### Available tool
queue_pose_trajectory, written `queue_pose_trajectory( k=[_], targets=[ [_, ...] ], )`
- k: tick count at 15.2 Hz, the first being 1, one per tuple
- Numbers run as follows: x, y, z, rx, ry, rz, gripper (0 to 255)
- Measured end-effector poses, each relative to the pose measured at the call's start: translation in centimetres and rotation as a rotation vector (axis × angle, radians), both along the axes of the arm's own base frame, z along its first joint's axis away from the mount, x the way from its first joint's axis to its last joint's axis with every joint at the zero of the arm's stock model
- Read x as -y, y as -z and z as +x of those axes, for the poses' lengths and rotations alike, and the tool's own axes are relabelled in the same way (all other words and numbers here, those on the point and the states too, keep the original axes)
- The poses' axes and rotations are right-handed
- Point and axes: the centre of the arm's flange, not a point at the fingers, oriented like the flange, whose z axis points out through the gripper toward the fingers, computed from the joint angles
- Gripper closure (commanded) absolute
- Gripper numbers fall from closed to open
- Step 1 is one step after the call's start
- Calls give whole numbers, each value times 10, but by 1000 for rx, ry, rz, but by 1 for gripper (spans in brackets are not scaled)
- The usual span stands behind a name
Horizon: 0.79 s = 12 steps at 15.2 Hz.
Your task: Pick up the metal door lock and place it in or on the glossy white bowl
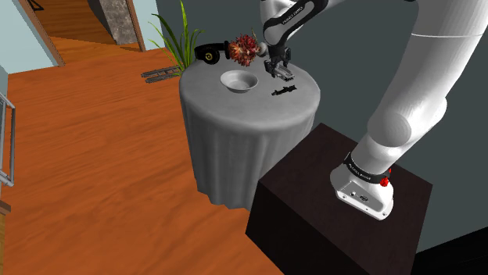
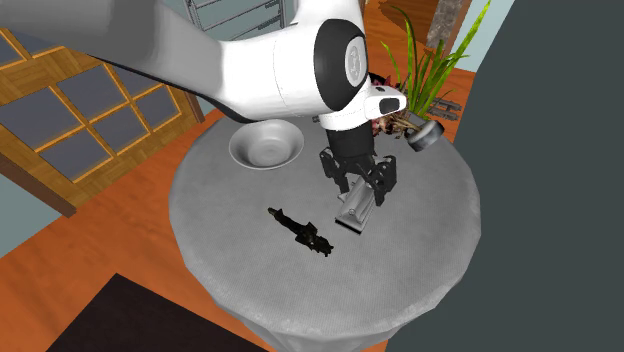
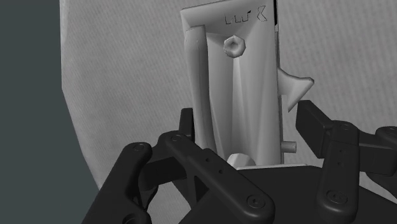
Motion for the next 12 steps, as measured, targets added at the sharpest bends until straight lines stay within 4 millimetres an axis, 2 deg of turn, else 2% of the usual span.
queue_pose_trajectory(
  k=[5, 12],
  targets=[
    [0, -2, 0, 0, 0, 0, 255],
    [0, -37, 1, -1, 0, 0, 255]
  ],
)
